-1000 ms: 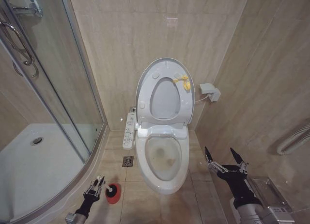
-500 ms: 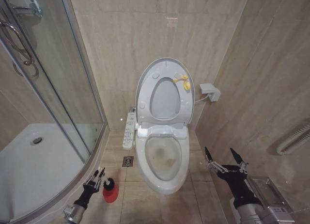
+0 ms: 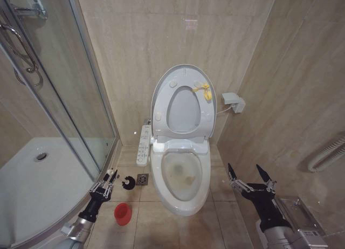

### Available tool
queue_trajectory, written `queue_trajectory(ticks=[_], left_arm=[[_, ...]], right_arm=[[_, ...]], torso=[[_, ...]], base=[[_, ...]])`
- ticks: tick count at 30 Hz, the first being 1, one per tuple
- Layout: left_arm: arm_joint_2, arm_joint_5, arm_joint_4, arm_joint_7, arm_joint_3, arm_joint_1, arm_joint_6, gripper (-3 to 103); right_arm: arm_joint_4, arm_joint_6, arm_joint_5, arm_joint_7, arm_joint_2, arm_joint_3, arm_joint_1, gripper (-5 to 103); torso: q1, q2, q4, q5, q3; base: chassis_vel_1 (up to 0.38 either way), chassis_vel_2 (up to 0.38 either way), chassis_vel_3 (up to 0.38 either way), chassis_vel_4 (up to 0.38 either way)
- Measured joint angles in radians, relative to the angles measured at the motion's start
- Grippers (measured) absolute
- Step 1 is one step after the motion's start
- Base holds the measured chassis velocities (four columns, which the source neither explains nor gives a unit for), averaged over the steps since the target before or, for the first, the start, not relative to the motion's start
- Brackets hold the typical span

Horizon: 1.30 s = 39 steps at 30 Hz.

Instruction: Open the toilet lid, clean the toilet bowl with a toilet brush, close the toilet lid, and flush.

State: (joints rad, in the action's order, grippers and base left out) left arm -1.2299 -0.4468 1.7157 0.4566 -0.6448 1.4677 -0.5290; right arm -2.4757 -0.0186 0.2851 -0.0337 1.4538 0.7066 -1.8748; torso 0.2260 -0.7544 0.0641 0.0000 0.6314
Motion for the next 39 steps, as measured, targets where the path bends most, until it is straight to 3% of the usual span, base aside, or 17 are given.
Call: queue_trajectory(ticks=[5,10,16,19,24,32,39], left_arm=[[-0.001,-0.062,0.206,0.000,-0.021,0.119,0.042,20],[0.011,-0.104,0.276,0.012,-0.025,0.143,0.066,20],[0.067,-0.210,0.312,0.044,-0.022,0.106,0.112,20],[0.131,-0.323,0.301,0.069,-0.003,0.029,0.158,20],[0.192,-0.409,0.265,0.089,0.029,-0.047,0.196,20],[0.271,-0.527,0.148,0.143,0.121,-0.171,0.226,20],[0.323,-0.562,0.045,0.181,0.234,-0.313,0.229,20]], right_arm=[[0.000,0.000,0.000,0.000,0.000,0.000,0.000,100],[0.000,0.000,0.000,0.000,0.000,0.000,0.000,100],[0.000,0.000,0.000,0.000,0.000,0.000,0.000,100],[0.000,0.000,0.000,0.000,0.000,0.000,0.000,100],[0.000,0.000,0.000,0.000,0.000,0.000,0.000,100],[0.000,0.000,0.000,0.000,0.000,0.000,0.000,100],[0.000,0.000,0.000,0.000,0.000,0.000,0.000,100]], torso=[[0.000,0.000,-0.0001,0.0002,0.000],[0.000,0.000,-0.0001,0.0000,0.000],[0.000,0.000,0.0001,-0.0001,0.000],[0.000,0.000,0.0002,-0.0001,0.000],[0.000,0.000,0.0000,-0.0001,0.000],[0.000,0.000,-0.0003,-0.0003,0.000],[0.000,0.000,0.0000,-0.0003,0.000]], base=[[0.000,0.000,0.000,0.000],[0.000,0.000,0.000,0.000],[0.000,0.000,0.000,0.000],[0.000,0.000,0.000,0.000],[0.000,0.000,0.000,0.000],[0.000,0.000,0.000,0.000],[0.000,0.000,0.000,0.000]])
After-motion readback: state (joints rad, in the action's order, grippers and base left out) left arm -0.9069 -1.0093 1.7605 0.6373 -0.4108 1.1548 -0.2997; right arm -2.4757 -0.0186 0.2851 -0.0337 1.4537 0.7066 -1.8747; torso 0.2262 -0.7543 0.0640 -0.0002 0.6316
